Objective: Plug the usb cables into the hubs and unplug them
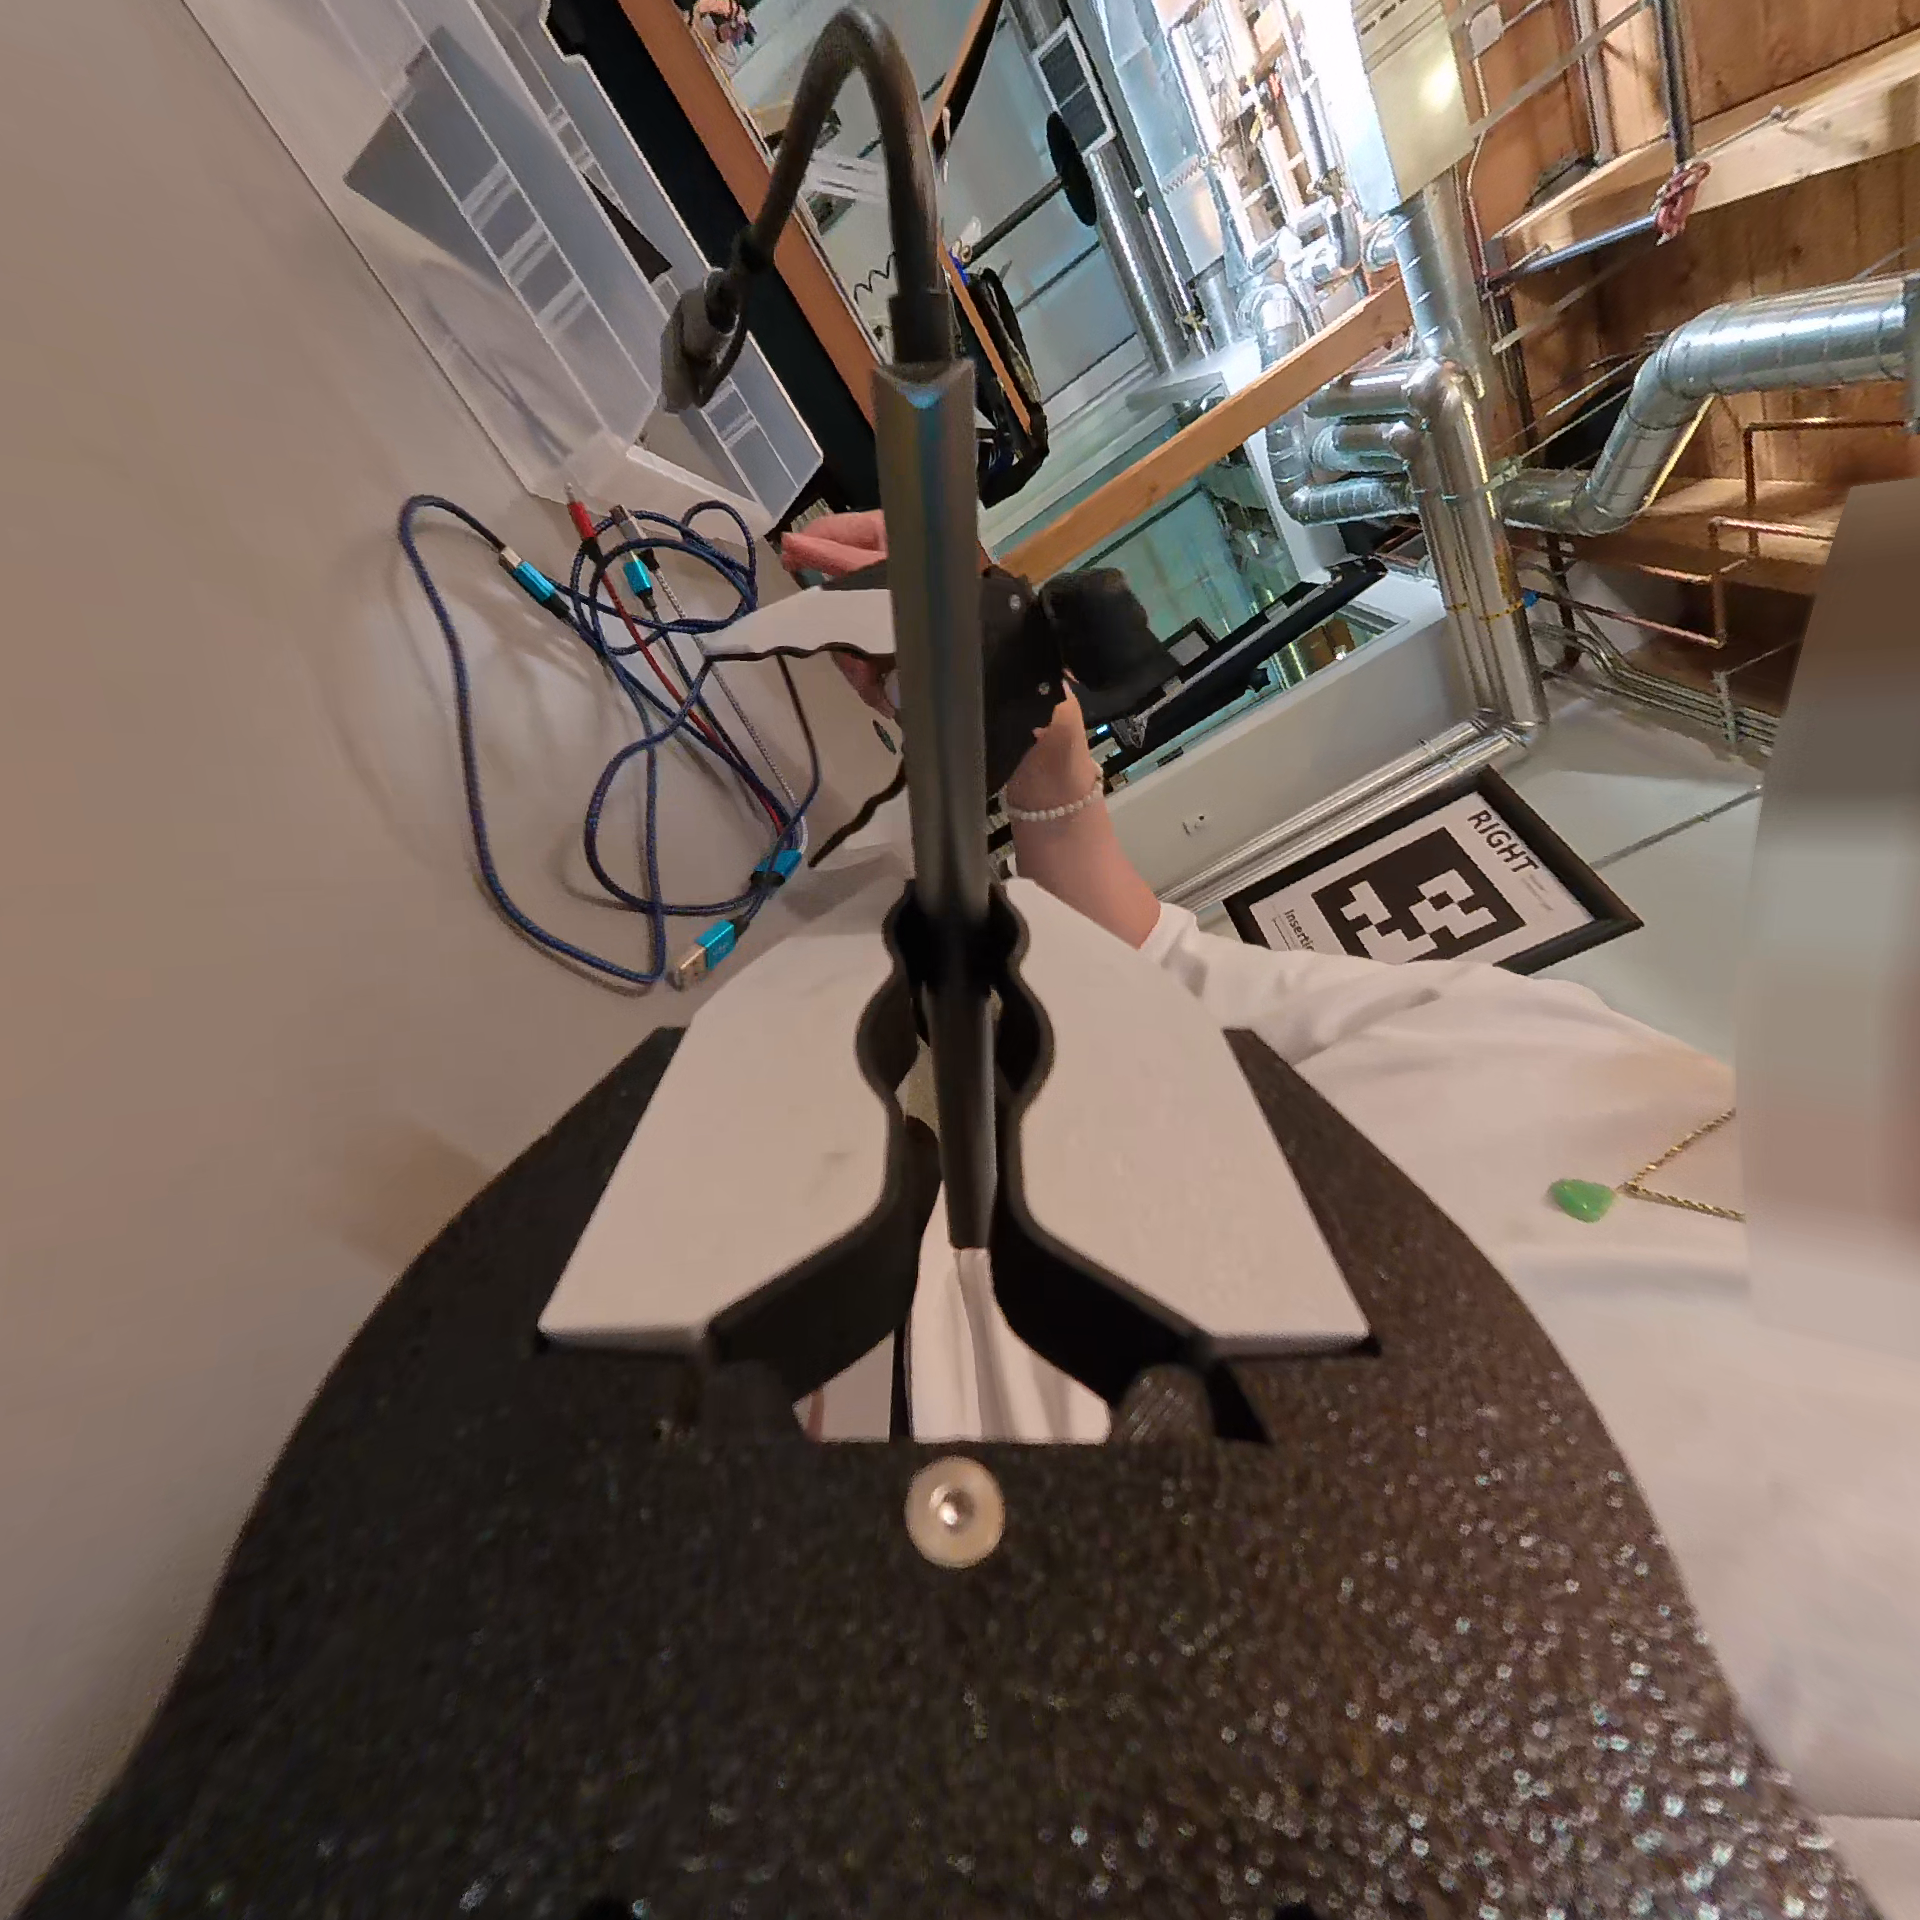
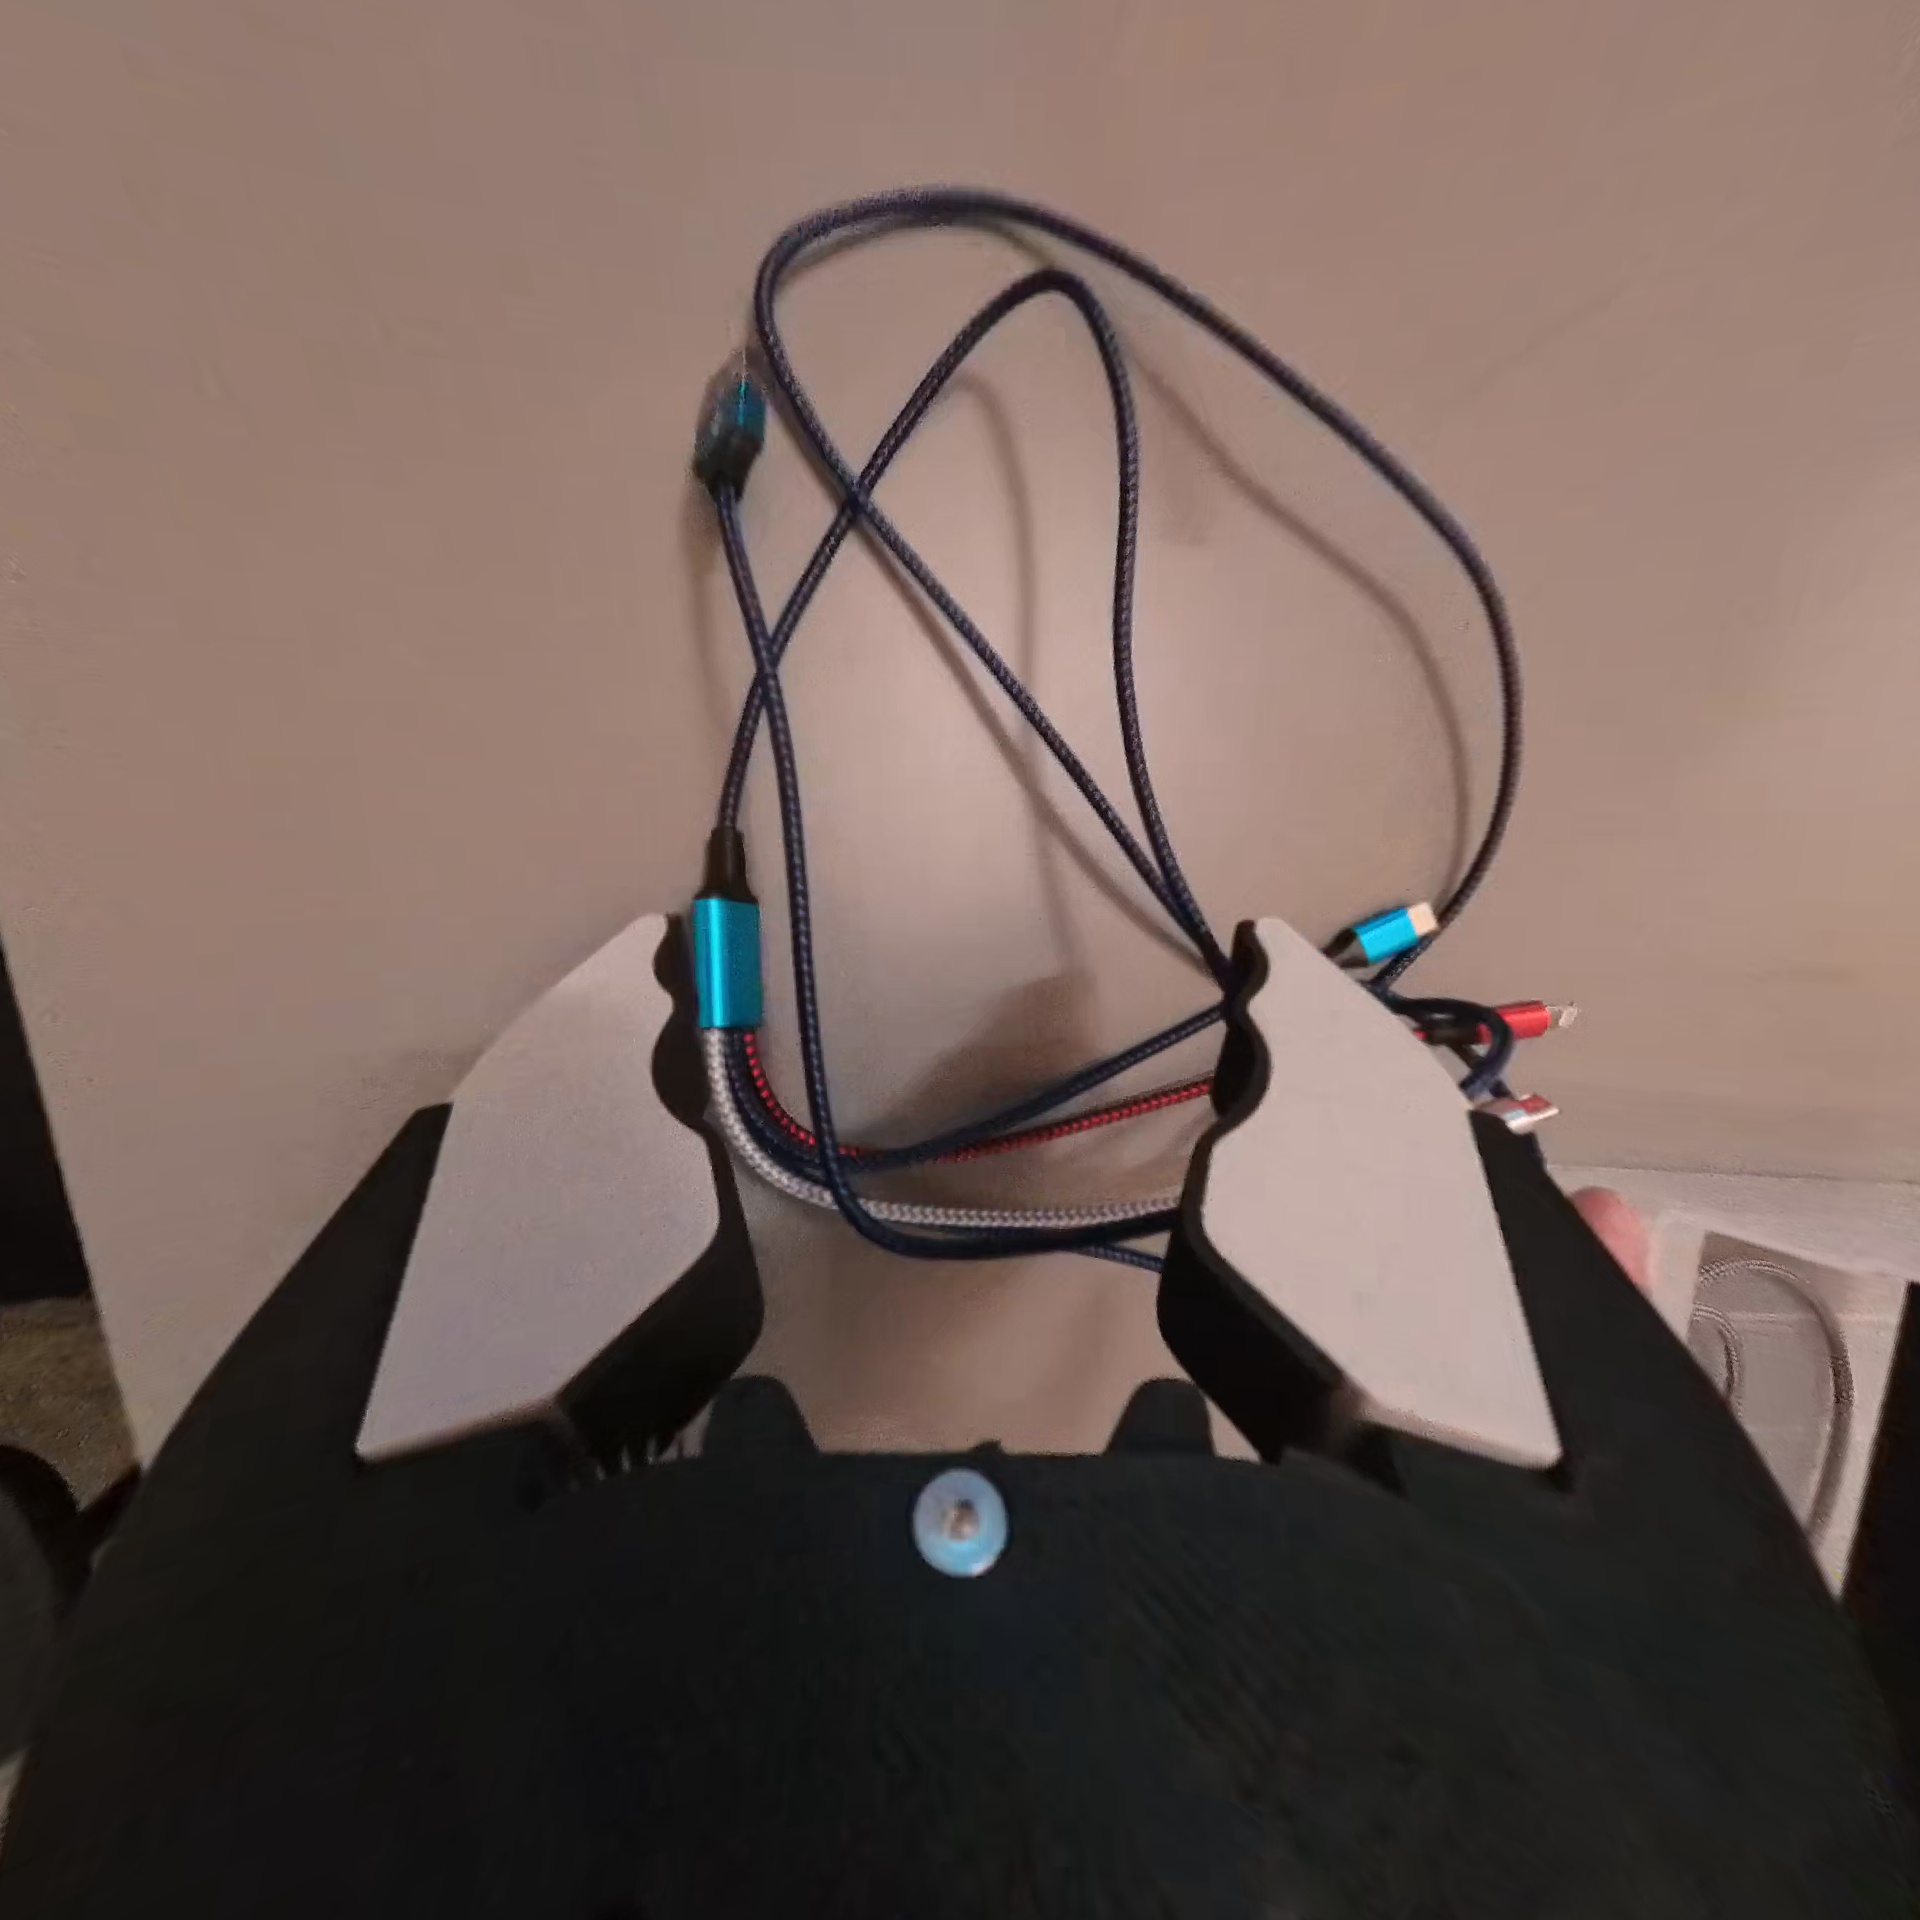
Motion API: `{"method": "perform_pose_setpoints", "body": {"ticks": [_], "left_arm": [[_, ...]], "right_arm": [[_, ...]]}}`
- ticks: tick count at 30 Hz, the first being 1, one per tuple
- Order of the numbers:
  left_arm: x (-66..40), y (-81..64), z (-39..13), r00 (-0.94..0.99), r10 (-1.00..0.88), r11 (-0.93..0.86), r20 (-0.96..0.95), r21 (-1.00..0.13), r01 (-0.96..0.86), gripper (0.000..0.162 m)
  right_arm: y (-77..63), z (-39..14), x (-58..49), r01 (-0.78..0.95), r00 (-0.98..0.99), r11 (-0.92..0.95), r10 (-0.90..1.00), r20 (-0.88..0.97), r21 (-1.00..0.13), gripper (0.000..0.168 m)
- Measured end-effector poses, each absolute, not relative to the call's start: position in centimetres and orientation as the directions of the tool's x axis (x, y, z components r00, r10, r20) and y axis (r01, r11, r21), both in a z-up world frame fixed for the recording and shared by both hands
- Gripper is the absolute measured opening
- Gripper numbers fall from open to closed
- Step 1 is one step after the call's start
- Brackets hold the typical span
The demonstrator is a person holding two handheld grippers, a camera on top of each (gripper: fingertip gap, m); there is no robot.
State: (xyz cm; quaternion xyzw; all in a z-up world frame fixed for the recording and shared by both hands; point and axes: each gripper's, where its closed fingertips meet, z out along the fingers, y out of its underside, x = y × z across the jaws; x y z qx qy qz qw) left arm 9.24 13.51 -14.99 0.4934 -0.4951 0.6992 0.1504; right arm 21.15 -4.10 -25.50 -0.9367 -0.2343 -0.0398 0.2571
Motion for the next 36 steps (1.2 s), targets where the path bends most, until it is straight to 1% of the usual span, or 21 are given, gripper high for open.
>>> {"method": "perform_pose_setpoints", "body": {"ticks": [2,3,6,7,9,10,11,12,14,16,17,18,20,22,23,25,26,29,32,34,36], "left_arm": [[9.1,13.1,-15.0,-0.472,-0.279,-0.453,0.837,-0.547,-0.704,0.009],[9.0,13.0,-15.0,-0.473,-0.281,-0.446,0.835,-0.551,-0.706,0.010],[8.4,13.0,-15.0,-0.474,-0.286,-0.438,0.833,-0.553,-0.708,0.010],[8.2,13.2,-15.1,-0.472,-0.289,-0.438,0.833,-0.553,-0.708,0.010],[8.0,13.5,-15.1,-0.469,-0.294,-0.441,0.833,-0.553,-0.707,0.010],[7.9,13.6,-15.1,-0.468,-0.295,-0.442,0.833,-0.553,-0.706,0.010],[7.8,13.7,-15.2,-0.467,-0.295,-0.444,0.833,-0.553,-0.705,0.010],[7.7,13.7,-15.2,-0.468,-0.293,-0.444,0.834,-0.552,-0.706,0.010],[7.7,13.6,-15.3,-0.469,-0.286,-0.443,0.836,-0.549,-0.709,0.010],[7.7,13.3,-15.3,-0.472,-0.278,-0.438,0.837,-0.548,-0.713,0.010],[7.6,13.2,-15.4,-0.473,-0.276,-0.434,0.837,-0.548,-0.715,0.010],[7.6,13.1,-15.4,-0.474,-0.275,-0.431,0.836,-0.548,-0.717,0.010],[7.5,13.0,-15.3,-0.479,-0.270,-0.421,0.835,-0.550,-0.721,0.010],[7.7,12.9,-15.2,-0.484,-0.267,-0.419,0.833,-0.553,-0.720,0.010],[7.8,12.8,-15.1,-0.487,-0.264,-0.419,0.832,-0.554,-0.719,0.009],[7.8,12.6,-14.9,-0.494,-0.259,-0.418,0.830,-0.558,-0.717,0.010],[7.8,12.5,-14.9,-0.497,-0.256,-0.415,0.829,-0.558,-0.718,0.009],[7.5,12.1,-15.0,-0.496,-0.254,-0.397,0.830,-0.557,-0.730,0.010],[7.0,11.9,-15.2,-0.494,-0.259,-0.380,0.830,-0.557,-0.738,0.009],[6.8,11.9,-15.2,-0.496,-0.260,-0.373,0.829,-0.560,-0.740,0.010],[6.7,12.0,-15.2,-0.499,-0.256,-0.376,0.828,-0.561,-0.738,0.009]], "right_arm": [[-4.3,-25.7,22.0,0.464,0.886,-0.784,0.421,0.196,-0.413,0.094],[-4.2,-25.1,22.5,0.451,0.892,-0.784,0.404,0.201,-0.427,0.094],[-3.6,-22.6,23.1,0.397,0.916,-0.746,0.357,0.182,-0.534,0.094],[-4.0,-22.5,23.6,0.383,0.923,-0.766,0.346,0.170,-0.516,0.094],[-5.4,-22.7,26.0,0.364,0.929,-0.825,0.291,0.228,-0.432,0.092],[-5.8,-22.5,26.7,0.342,0.936,-0.835,0.266,0.229,-0.430,0.093],[-5.7,-22.1,27.1,0.306,0.949,-0.831,0.227,0.219,-0.464,0.098],[-5.5,-21.6,27.5,0.256,0.963,-0.824,0.173,0.205,-0.505,0.098],[-5.8,-20.8,27.6,0.162,0.984,-0.828,0.097,0.147,-0.537,0.097],[-5.3,-18.3,26.6,0.139,0.989,-0.753,0.070,0.132,-0.643,0.097],[-5.2,-16.9,26.3,0.116,0.992,-0.714,0.050,0.115,-0.691,0.095],[-5.3,-16.2,26.8,0.073,0.994,-0.708,-0.003,0.107,-0.703,0.090],[-6.3,-17.5,28.4,-0.064,0.989,-0.777,-0.133,0.064,-0.627,0.096],[-7.3,-20.9,28.7,-0.222,0.973,-0.842,-0.224,-0.055,-0.492,0.099],[-7.1,-22.3,28.1,-0.265,0.964,-0.854,-0.231,-0.129,-0.449,0.101],[-5.8,-24.0,27.0,-0.311,0.945,-0.845,-0.226,-0.237,-0.434,0.101],[-5.3,-24.5,26.7,-0.322,0.939,-0.842,-0.227,-0.257,-0.432,0.101],[-3.9,-25.1,27.0,-0.351,0.930,-0.831,-0.258,-0.260,-0.432,0.104],[-2.6,-24.4,26.2,-0.350,0.926,-0.827,-0.232,-0.299,-0.440,0.112],[-2.1,-23.8,26.0,-0.352,0.919,-0.825,-0.216,-0.329,-0.442,0.110],[-1.6,-23.4,26.4,-0.390,0.900,-0.804,-0.229,-0.370,-0.450,0.102]]}}
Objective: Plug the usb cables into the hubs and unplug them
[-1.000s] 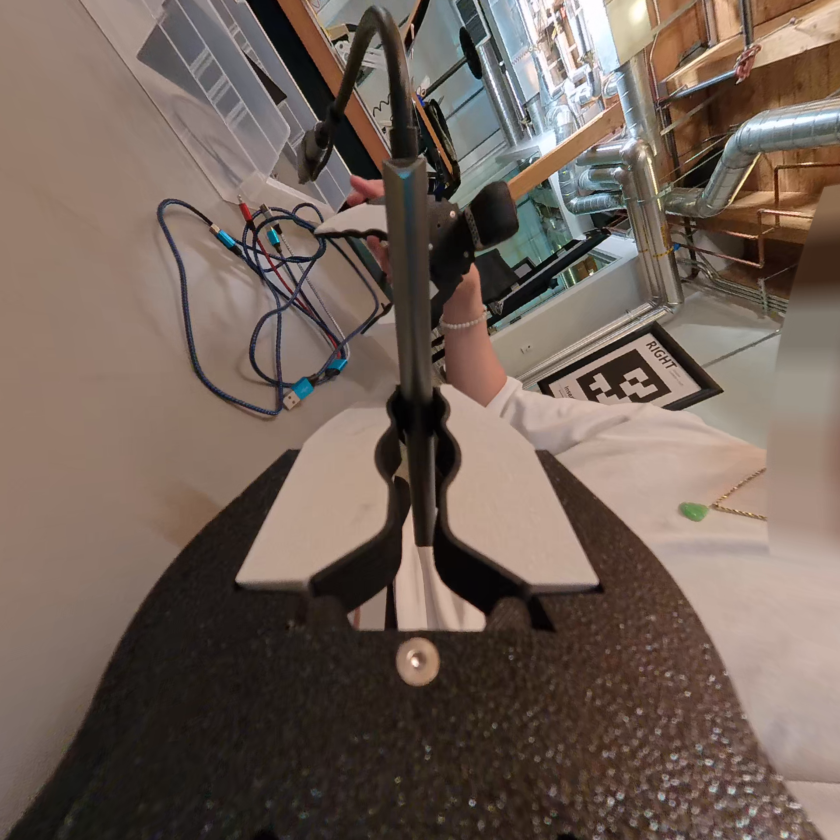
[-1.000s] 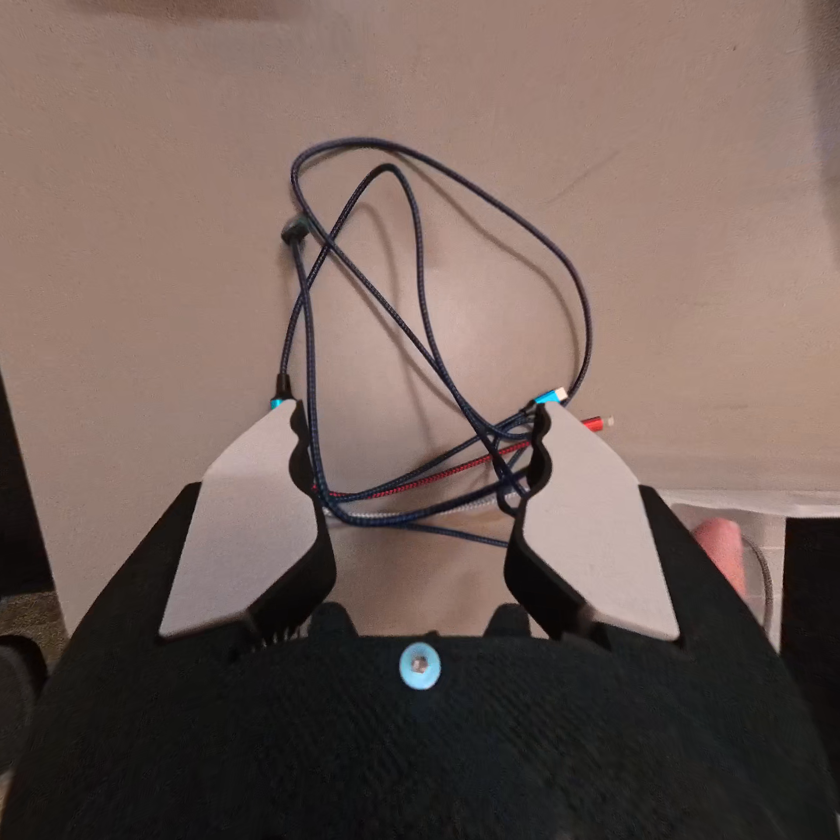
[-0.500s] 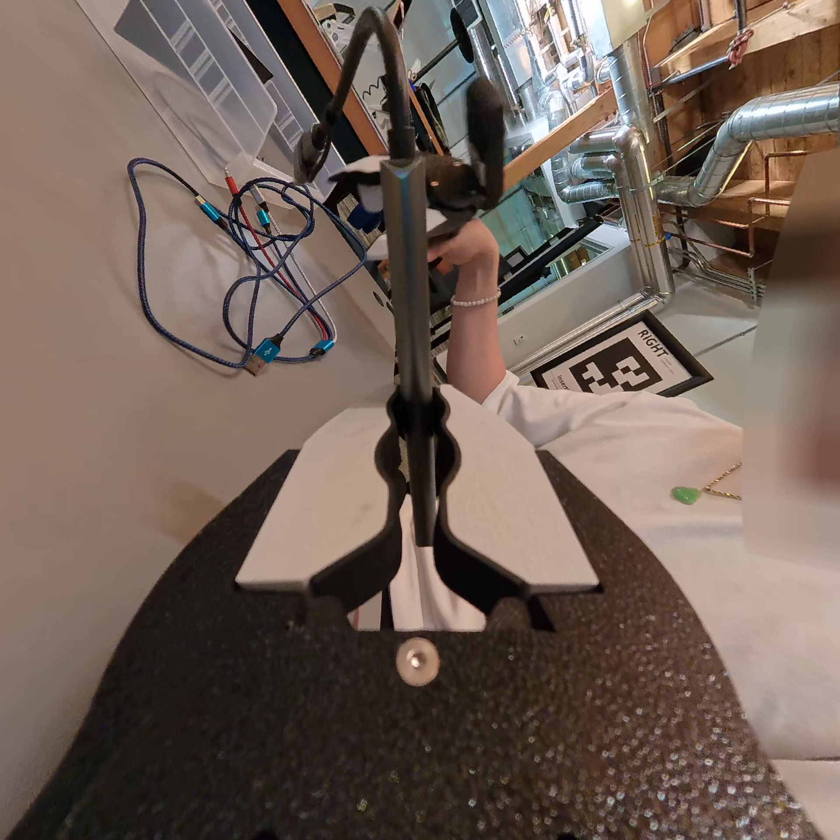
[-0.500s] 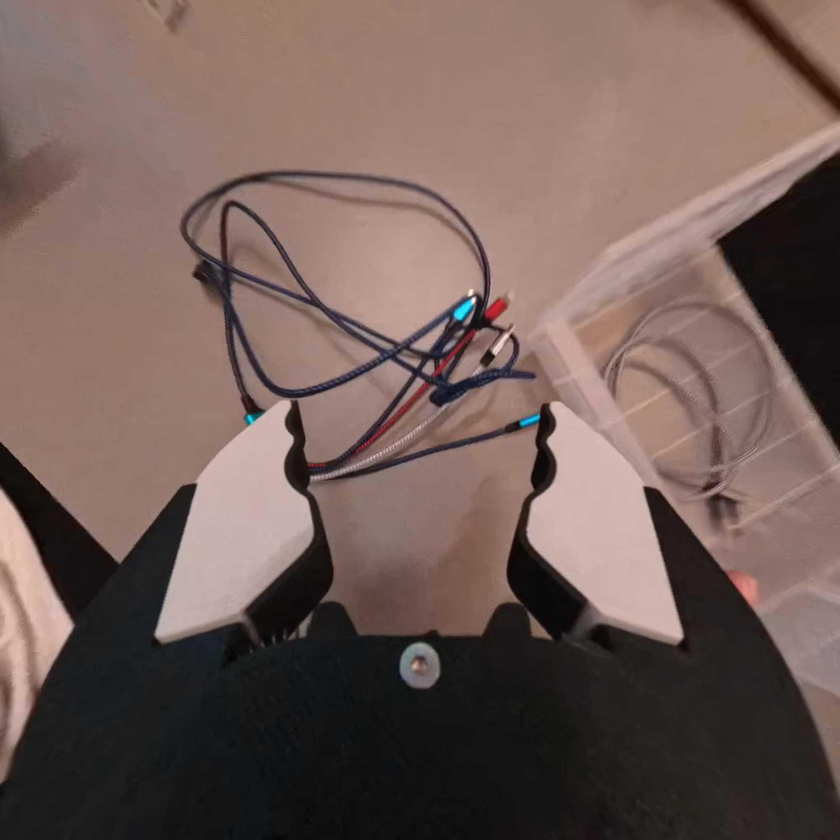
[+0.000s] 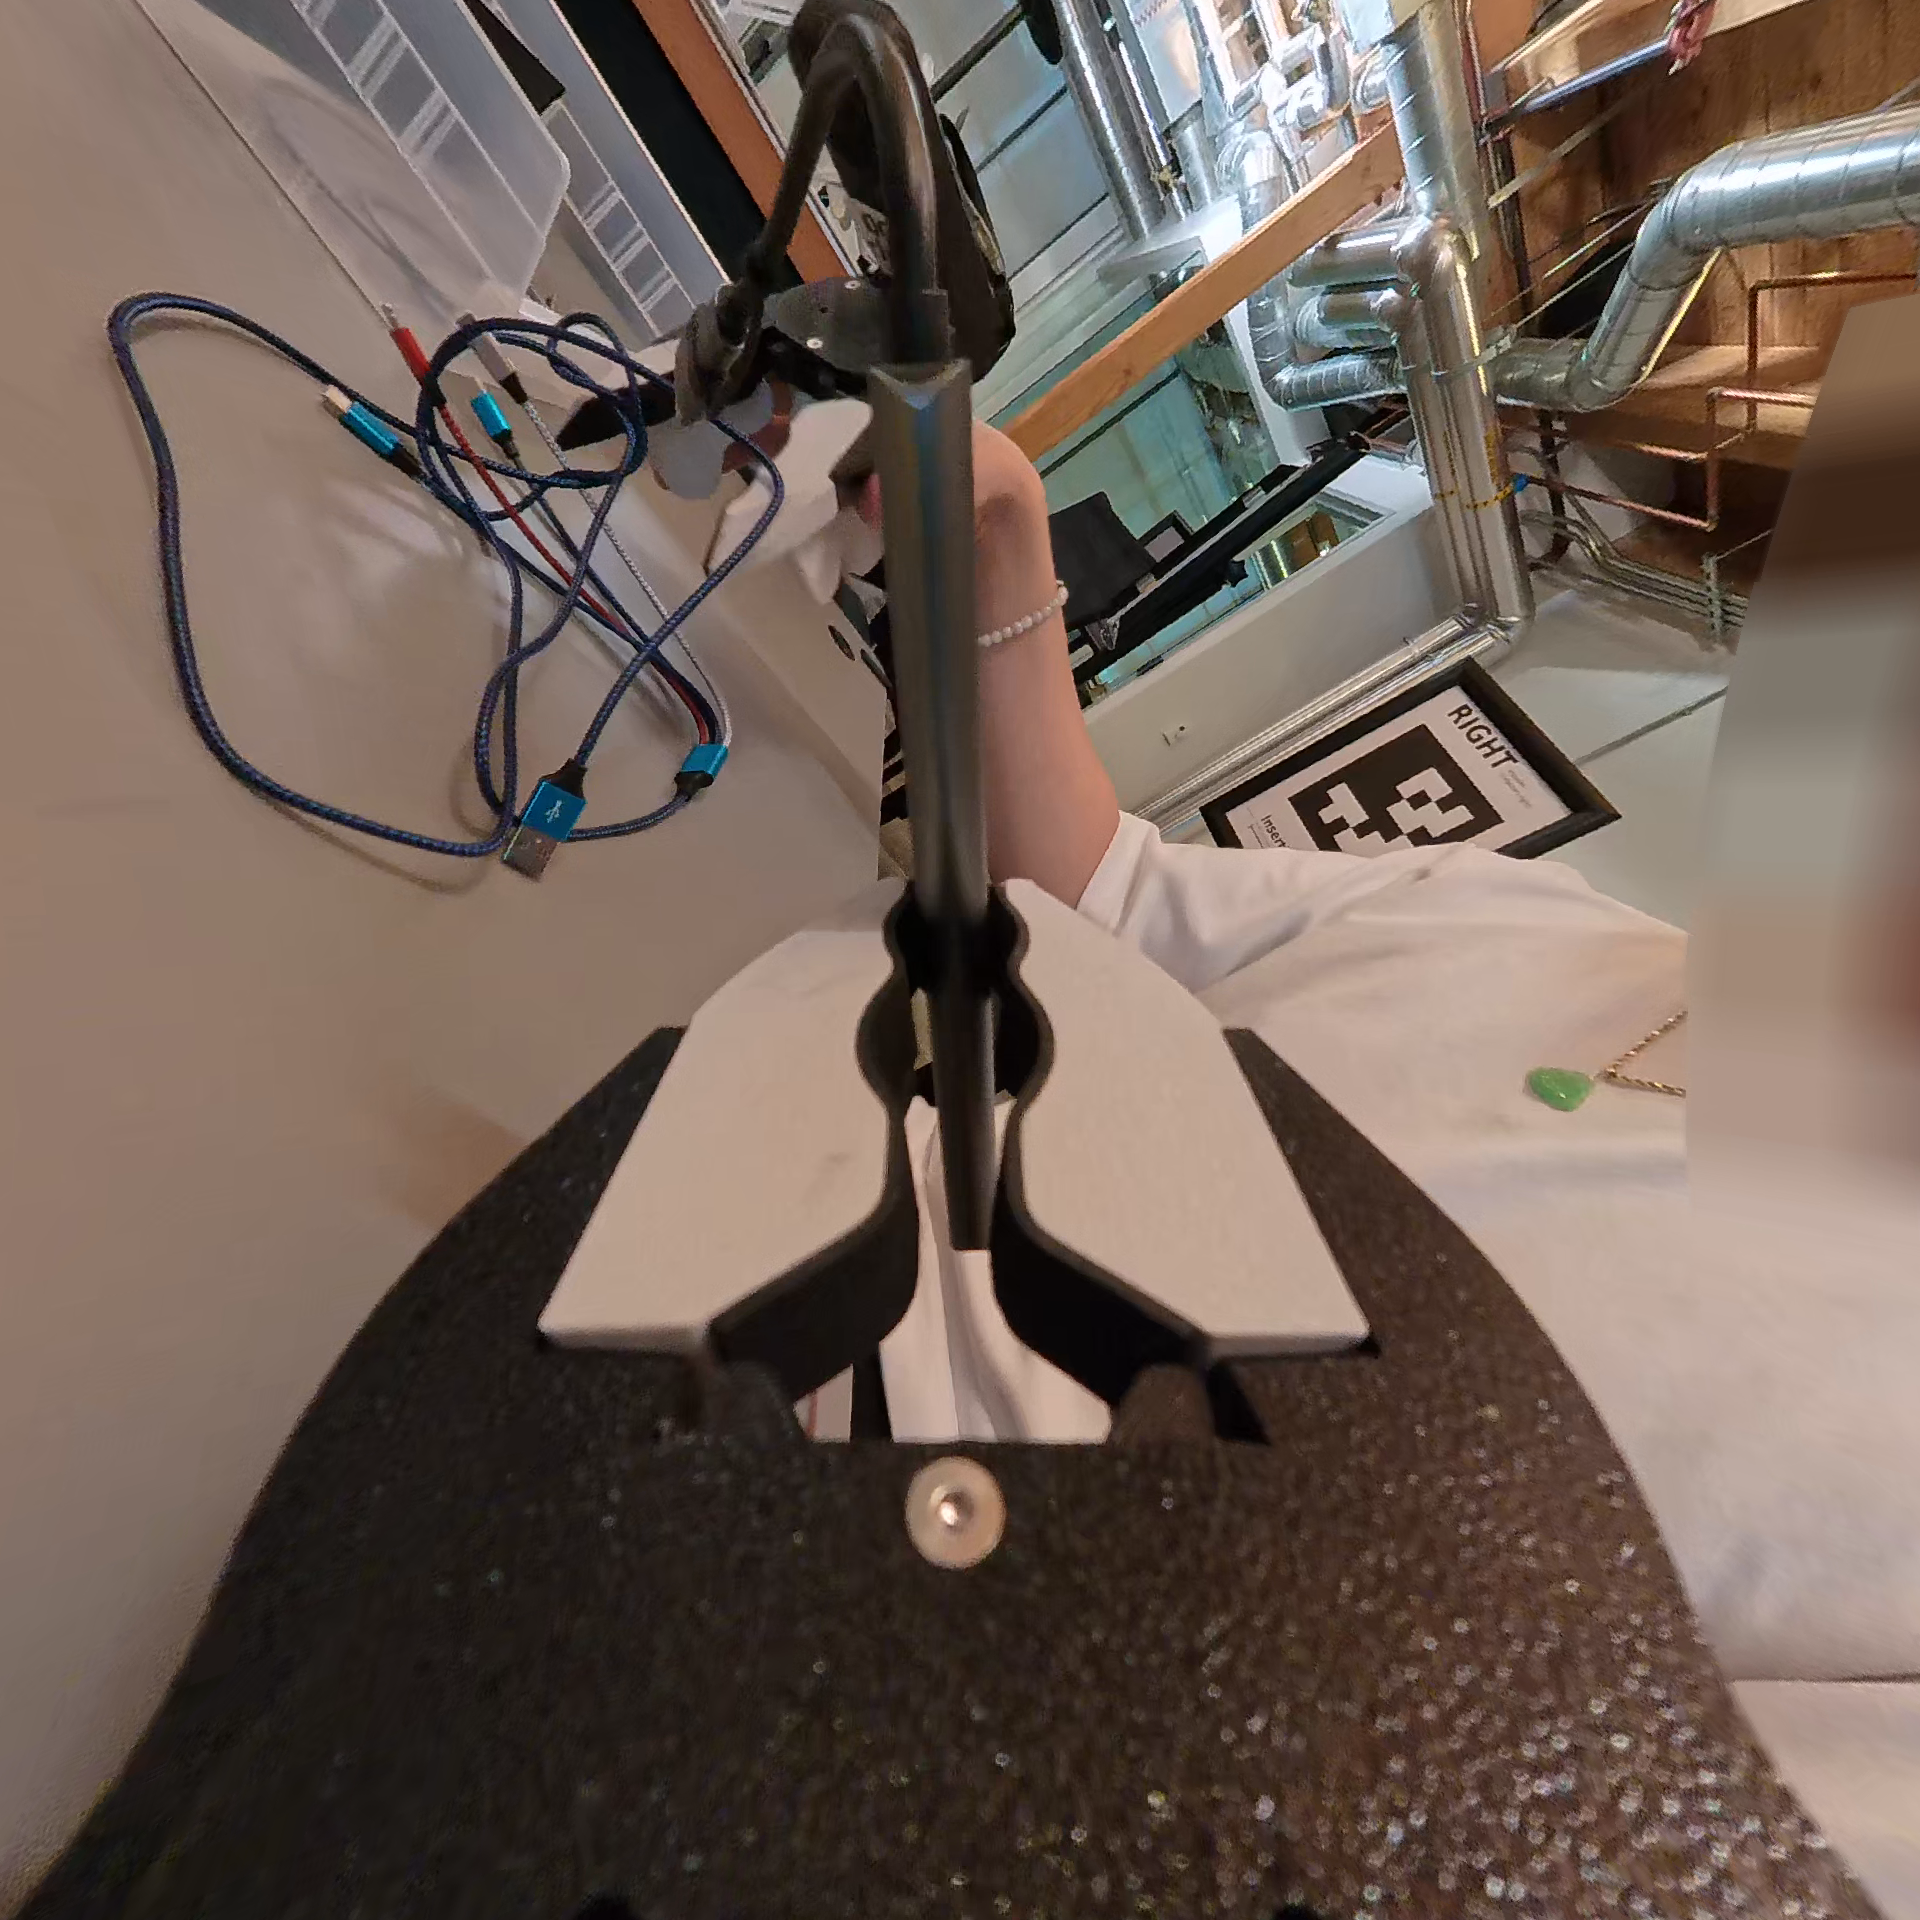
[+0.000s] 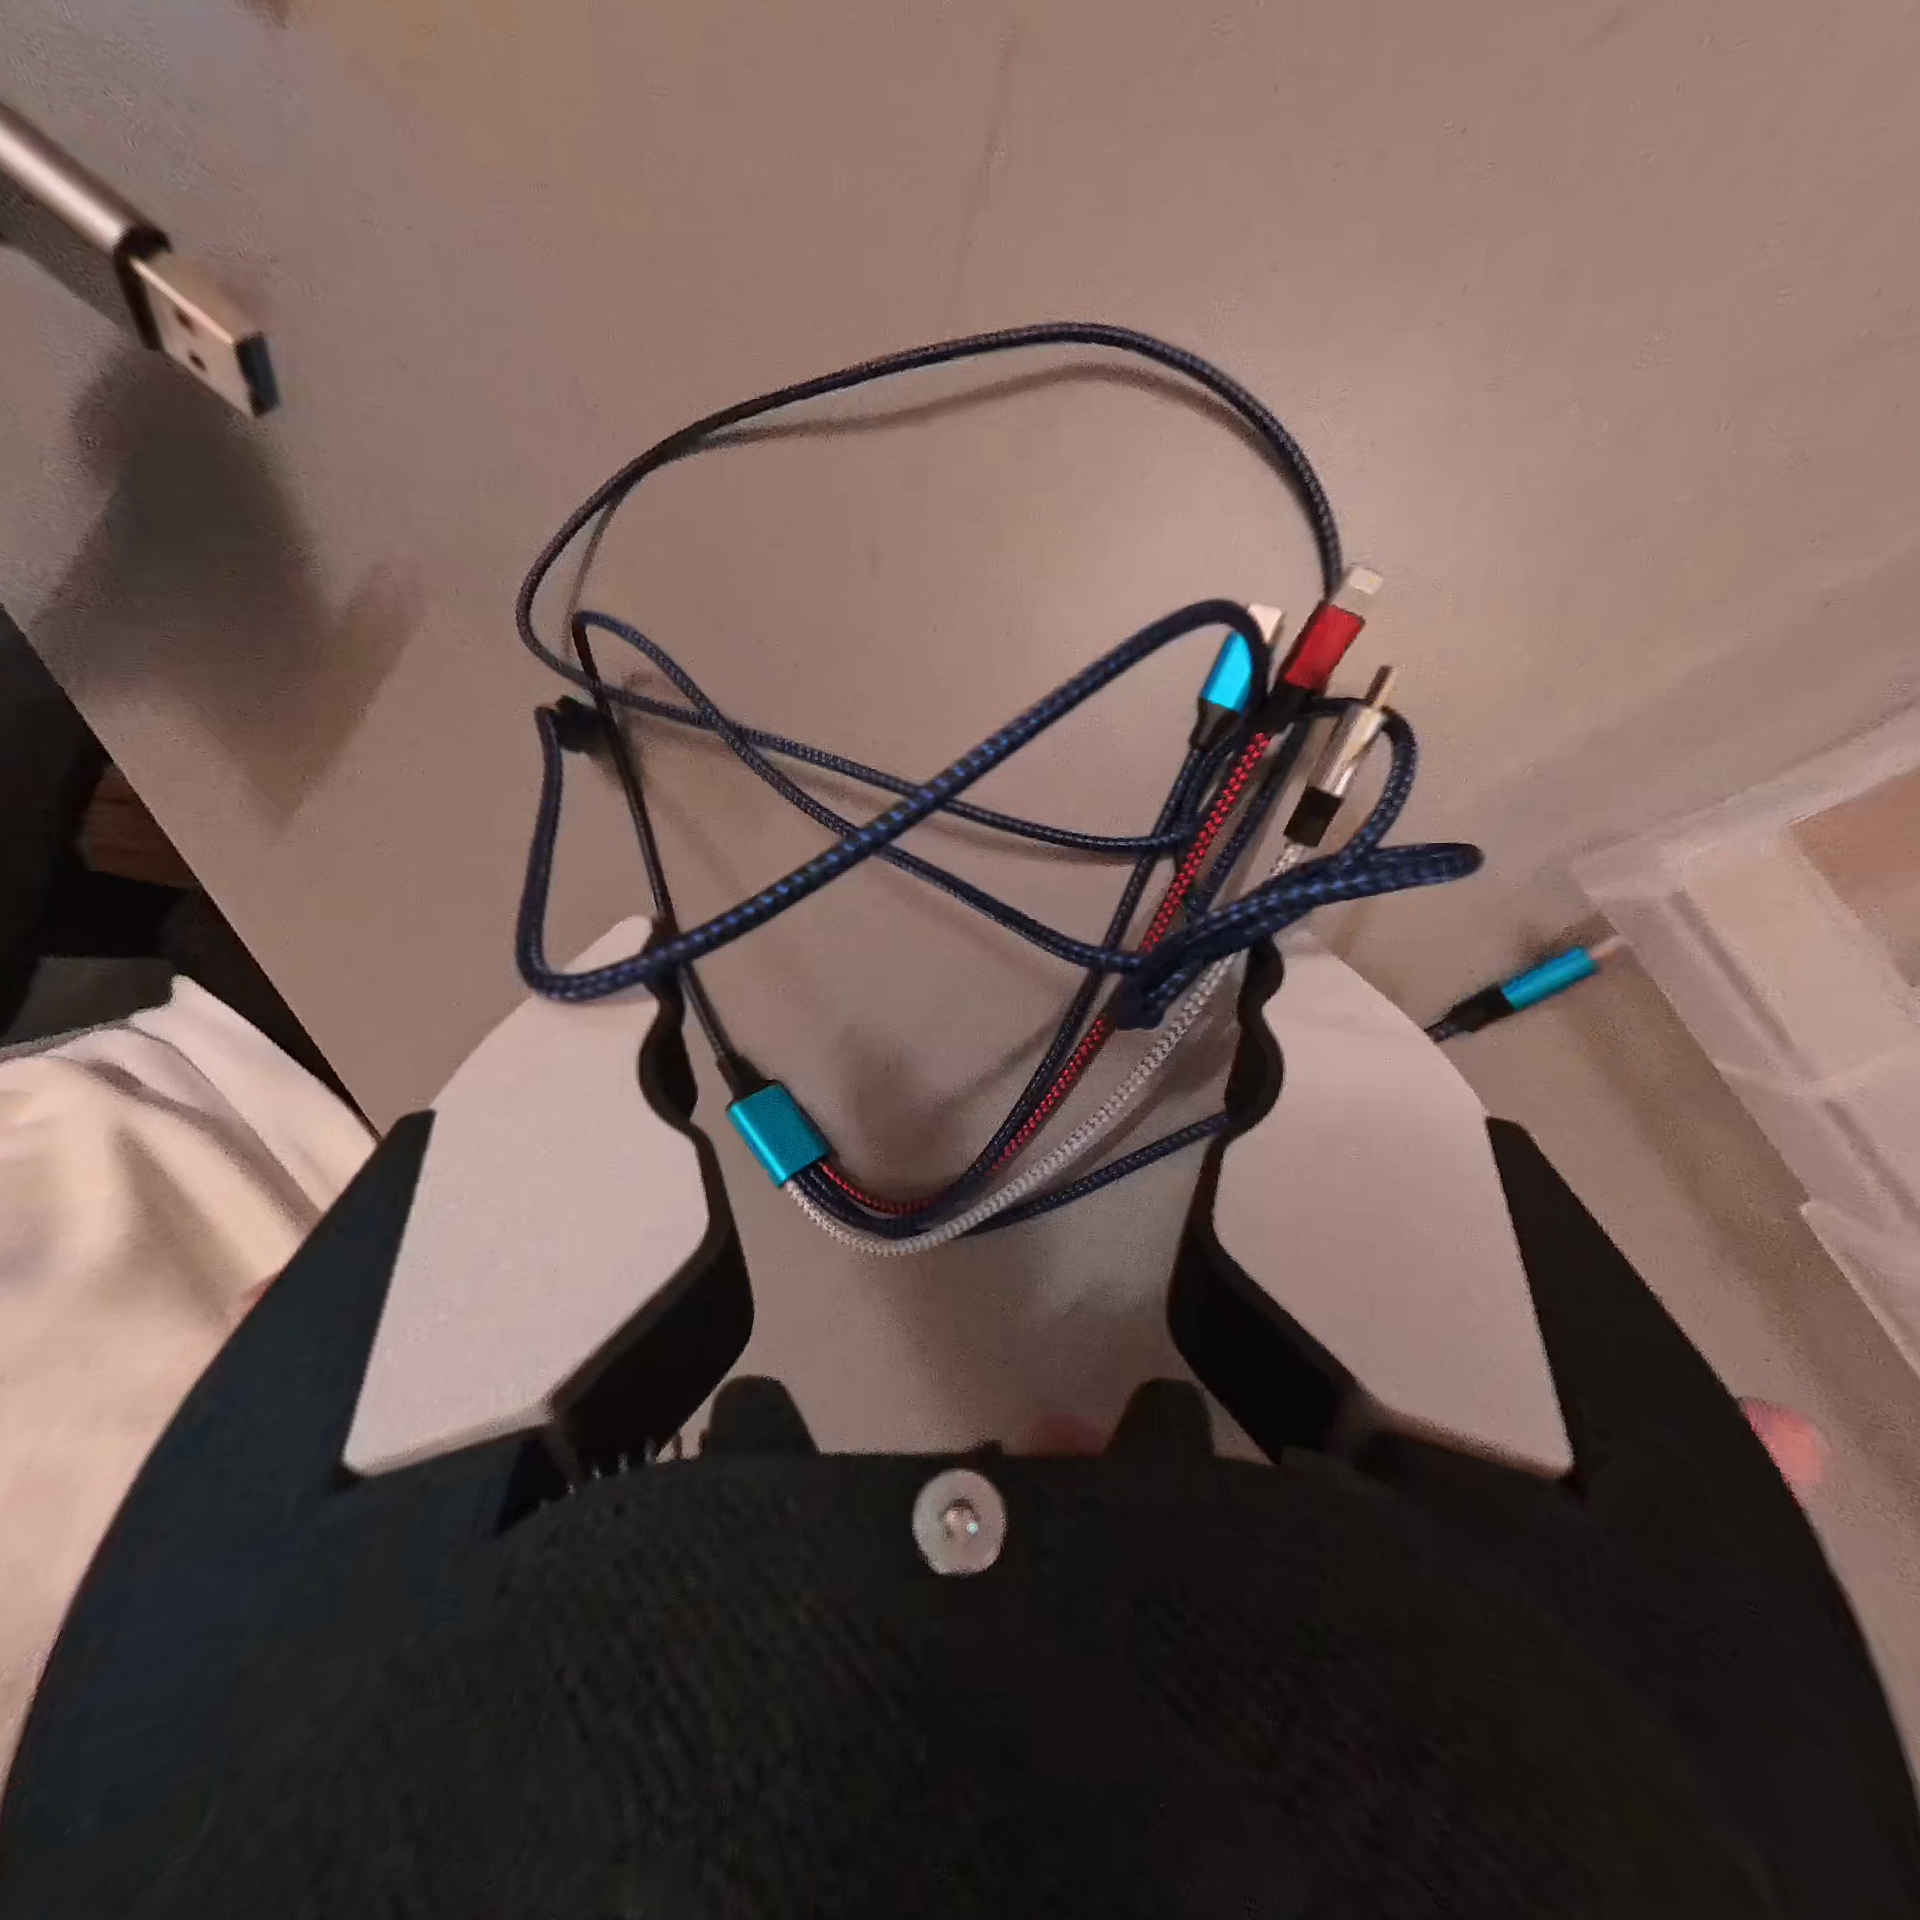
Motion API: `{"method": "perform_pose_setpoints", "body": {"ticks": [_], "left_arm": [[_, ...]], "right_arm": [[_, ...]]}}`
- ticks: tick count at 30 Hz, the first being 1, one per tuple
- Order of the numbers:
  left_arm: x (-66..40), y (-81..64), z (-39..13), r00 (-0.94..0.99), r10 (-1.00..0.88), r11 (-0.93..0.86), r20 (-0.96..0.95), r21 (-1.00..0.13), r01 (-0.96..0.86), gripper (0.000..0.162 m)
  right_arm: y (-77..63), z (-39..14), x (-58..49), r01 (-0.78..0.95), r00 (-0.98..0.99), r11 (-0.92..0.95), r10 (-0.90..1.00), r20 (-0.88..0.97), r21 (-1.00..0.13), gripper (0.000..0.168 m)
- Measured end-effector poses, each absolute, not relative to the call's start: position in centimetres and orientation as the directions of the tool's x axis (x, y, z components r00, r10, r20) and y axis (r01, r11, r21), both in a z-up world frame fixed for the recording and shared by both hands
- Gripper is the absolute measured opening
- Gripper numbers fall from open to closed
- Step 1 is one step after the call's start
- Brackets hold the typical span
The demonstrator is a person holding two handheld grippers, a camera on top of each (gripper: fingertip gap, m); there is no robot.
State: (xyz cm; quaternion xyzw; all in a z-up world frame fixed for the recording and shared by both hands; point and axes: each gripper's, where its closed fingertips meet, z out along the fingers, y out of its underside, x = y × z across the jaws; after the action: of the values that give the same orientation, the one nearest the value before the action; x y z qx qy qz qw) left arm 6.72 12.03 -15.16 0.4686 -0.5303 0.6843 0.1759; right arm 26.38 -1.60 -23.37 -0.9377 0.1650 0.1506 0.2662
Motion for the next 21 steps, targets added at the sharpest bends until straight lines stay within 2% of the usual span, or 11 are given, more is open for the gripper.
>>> {"method": "perform_pose_setpoints", "body": {"ticks": [4,7,9,12,15,21], "left_arm": [[6.7,12.0,-15.1,-0.504,-0.241,-0.383,0.829,-0.558,-0.736,0.010],[6.6,11.9,-15.2,-0.506,-0.233,-0.381,0.830,-0.557,-0.738,0.009],[6.6,11.9,-15.4,-0.503,-0.231,-0.378,0.833,-0.553,-0.742,0.010],[6.3,11.9,-15.5,-0.502,-0.235,-0.369,0.832,-0.554,-0.746,0.010],[6.1,12.0,-15.8,-0.501,-0.239,-0.363,0.832,-0.555,-0.749,0.010],[6.5,11.7,-15.7,-0.506,-0.215,-0.374,0.836,-0.548,-0.748,0.010]], "right_arm": [[-0.4,-22.9,27.7,-0.528,0.824,-0.709,-0.292,-0.486,-0.468,0.089],[-0.1,-23.2,27.7,-0.582,0.781,-0.675,-0.308,-0.543,-0.454,0.090],[-0.3,-22.5,26.8,-0.571,0.780,-0.674,-0.268,-0.565,-0.469,0.098],[-1.3,-20.4,25.4,-0.533,0.785,-0.657,-0.147,-0.602,-0.534,0.095],[-2.0,-19.4,25.7,-0.548,0.771,-0.630,-0.127,-0.624,-0.550,0.092],[-1.5,-21.7,26.2,-0.584,0.760,-0.672,-0.254,-0.598,-0.456,0.093]]}}
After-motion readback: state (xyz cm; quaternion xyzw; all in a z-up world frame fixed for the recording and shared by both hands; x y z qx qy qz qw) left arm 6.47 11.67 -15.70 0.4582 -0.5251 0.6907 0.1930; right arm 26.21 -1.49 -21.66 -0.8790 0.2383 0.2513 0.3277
